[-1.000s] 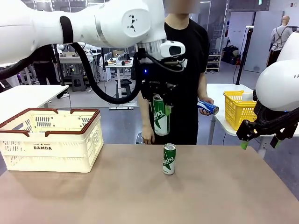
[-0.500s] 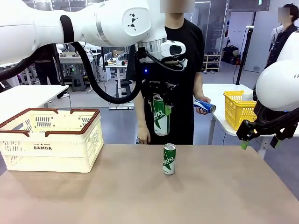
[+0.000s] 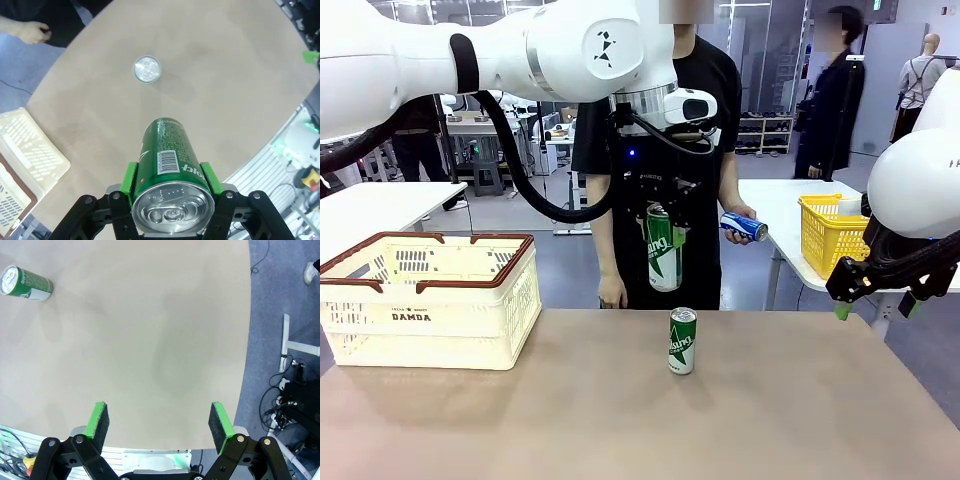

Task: Place the drinks into the Shopping basket.
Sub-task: Pick up one drink and place it into the Shopping basket.

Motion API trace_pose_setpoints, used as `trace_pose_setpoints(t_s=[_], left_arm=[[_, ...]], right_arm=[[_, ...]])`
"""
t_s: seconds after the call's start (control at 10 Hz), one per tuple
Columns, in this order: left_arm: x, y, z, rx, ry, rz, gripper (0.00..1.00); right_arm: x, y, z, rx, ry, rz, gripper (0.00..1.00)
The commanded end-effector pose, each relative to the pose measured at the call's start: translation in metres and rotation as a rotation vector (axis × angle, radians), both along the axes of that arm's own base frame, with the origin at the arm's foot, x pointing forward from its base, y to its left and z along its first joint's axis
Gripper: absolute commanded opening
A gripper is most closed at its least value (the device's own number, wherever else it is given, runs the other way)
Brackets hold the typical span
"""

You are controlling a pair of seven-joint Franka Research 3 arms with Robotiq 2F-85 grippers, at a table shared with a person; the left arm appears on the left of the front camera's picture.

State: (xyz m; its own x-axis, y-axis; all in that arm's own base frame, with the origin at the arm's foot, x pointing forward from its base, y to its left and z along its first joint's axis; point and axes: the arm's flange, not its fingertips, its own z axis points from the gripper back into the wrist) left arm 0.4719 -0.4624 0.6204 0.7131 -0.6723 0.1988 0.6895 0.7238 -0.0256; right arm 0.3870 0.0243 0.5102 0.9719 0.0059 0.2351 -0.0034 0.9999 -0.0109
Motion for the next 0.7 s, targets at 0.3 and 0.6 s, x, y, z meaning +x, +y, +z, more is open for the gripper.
trace_pose_setpoints(t_s=[0.3, 0.6], left_arm=[[0.071, 0.074, 0.046, 0.042, -0.113, 0.273, 0.59], [0.121, 0.159, 0.061, -0.010, -0.144, 0.502, 0.59]], right_arm=[[0.000, -0.002, 0.001, -0.004, -0.001, 0.001, 1.00], [0.000, -0.002, 0.001, -0.004, -0.001, 0.001, 1.00]])
